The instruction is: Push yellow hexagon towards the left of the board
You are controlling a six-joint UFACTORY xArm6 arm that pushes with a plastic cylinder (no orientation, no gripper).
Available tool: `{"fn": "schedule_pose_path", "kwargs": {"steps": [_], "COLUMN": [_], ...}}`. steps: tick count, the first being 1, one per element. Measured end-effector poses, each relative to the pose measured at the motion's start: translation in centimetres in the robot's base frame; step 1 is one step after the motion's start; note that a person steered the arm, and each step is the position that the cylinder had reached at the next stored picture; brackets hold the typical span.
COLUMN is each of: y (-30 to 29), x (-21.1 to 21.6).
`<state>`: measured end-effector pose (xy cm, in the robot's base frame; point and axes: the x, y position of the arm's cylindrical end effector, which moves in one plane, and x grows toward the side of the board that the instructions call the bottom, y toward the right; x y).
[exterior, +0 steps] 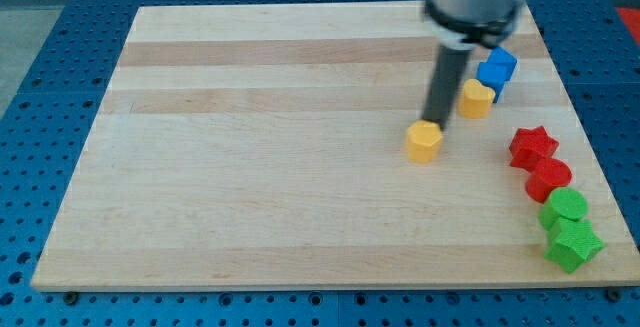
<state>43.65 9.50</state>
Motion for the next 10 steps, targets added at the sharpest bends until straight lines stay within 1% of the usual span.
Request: {"fn": "schedule_pose_path", "kwargs": {"steps": [1,3,4,5,6,7,8,9,10], "y": [-0.7,7.1,7.2,5.6,1.9,-4.0,-8.8,-12.0,-12.2], "x": [-0.7,-0.8,1.7,4.6,6.2,3.7,-0.8,-3.6,-1.5]}}
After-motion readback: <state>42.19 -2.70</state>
